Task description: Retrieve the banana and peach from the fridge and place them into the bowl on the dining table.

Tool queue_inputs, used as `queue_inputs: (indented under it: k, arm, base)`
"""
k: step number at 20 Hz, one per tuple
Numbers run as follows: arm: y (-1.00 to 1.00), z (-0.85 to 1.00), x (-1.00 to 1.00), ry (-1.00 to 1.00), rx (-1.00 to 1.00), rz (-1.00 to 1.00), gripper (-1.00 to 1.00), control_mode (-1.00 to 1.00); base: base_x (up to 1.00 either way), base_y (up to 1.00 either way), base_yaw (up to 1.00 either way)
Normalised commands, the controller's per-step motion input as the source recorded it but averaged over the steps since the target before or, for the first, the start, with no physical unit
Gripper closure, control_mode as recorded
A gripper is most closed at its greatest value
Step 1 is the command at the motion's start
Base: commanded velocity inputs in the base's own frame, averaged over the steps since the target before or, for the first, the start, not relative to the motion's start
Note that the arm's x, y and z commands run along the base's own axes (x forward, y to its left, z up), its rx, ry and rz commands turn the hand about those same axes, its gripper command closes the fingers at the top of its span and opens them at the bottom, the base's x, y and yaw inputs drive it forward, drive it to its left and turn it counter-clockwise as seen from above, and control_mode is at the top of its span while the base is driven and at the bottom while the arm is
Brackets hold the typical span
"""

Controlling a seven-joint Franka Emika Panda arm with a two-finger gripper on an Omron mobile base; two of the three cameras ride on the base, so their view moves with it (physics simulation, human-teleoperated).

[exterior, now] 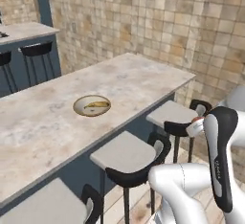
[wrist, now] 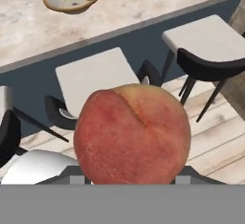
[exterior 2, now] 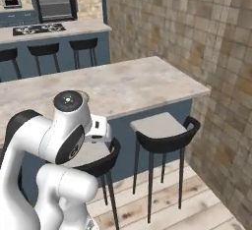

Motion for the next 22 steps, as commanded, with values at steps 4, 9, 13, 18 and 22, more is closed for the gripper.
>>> queue_inputs:
  k: [4, 9, 13, 18, 22]
  arm:
    - [0.0, 0.0, 0.0, 0.0, 0.0, 0.0, 1.0, 1.0]
    - [0.0, 0.0, 0.0, 0.0, 0.0, 0.0, 1.0, 1.0]
    - [0.0, 0.0, 0.0, 0.0, 0.0, 0.0, 1.0, 1.0]
    - [0.0, 0.0, 0.0, 0.0, 0.0, 0.0, 1.0, 1.0]
    - [0.0, 0.0, 0.0, 0.0, 0.0, 0.0, 1.0, 1.0]
  base:
    - [1.0, -0.46, 0.58]
    - [1.0, -0.48, 0.55]
    - [1.0, -0.36, 0.49]
    - [1.0, -0.17, 0.44]
    - [1.0, -0.23, 0.42]
